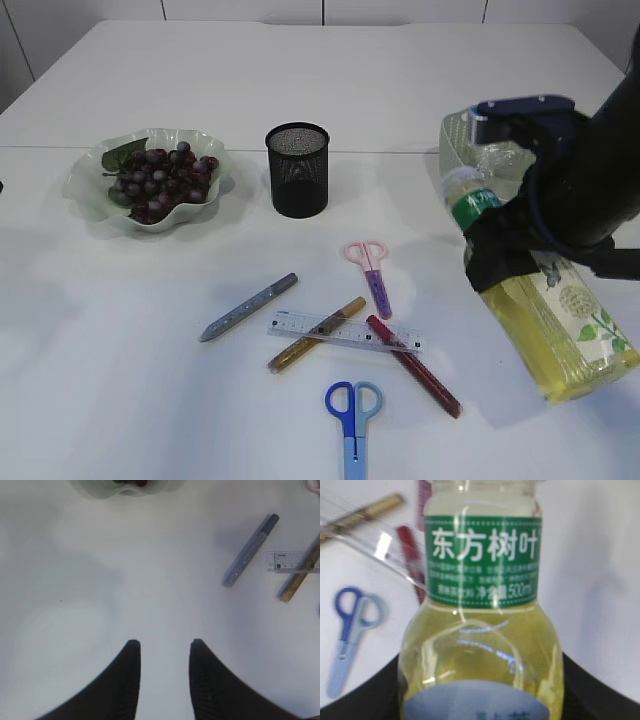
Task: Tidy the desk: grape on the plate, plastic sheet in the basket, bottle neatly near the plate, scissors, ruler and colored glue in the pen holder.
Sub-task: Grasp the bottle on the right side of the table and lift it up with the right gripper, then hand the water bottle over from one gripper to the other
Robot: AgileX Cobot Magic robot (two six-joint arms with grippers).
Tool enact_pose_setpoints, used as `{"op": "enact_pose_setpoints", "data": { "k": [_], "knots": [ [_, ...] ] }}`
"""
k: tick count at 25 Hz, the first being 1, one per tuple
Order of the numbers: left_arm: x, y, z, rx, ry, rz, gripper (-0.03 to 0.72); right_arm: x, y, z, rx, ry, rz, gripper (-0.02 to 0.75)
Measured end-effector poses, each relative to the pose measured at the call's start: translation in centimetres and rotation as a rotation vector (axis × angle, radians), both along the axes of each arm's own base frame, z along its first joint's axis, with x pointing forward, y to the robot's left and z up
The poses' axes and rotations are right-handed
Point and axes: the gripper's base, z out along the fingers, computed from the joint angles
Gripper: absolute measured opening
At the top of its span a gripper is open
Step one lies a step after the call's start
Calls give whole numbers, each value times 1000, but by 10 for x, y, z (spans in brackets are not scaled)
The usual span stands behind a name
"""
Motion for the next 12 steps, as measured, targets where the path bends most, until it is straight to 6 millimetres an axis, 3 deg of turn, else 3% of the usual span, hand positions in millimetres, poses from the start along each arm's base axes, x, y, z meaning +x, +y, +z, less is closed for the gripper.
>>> {"op": "enact_pose_setpoints", "data": {
  "k": [6, 12],
  "knots": [
    [0, 0, 0, 0, 0, 0, 246, -28, 18, 58, 270, -199, 261, 462],
    [2, 0, 1, -4, -26, 1, 246, -37, 44, 82, 564, -377, 530, 462]
  ]
}}
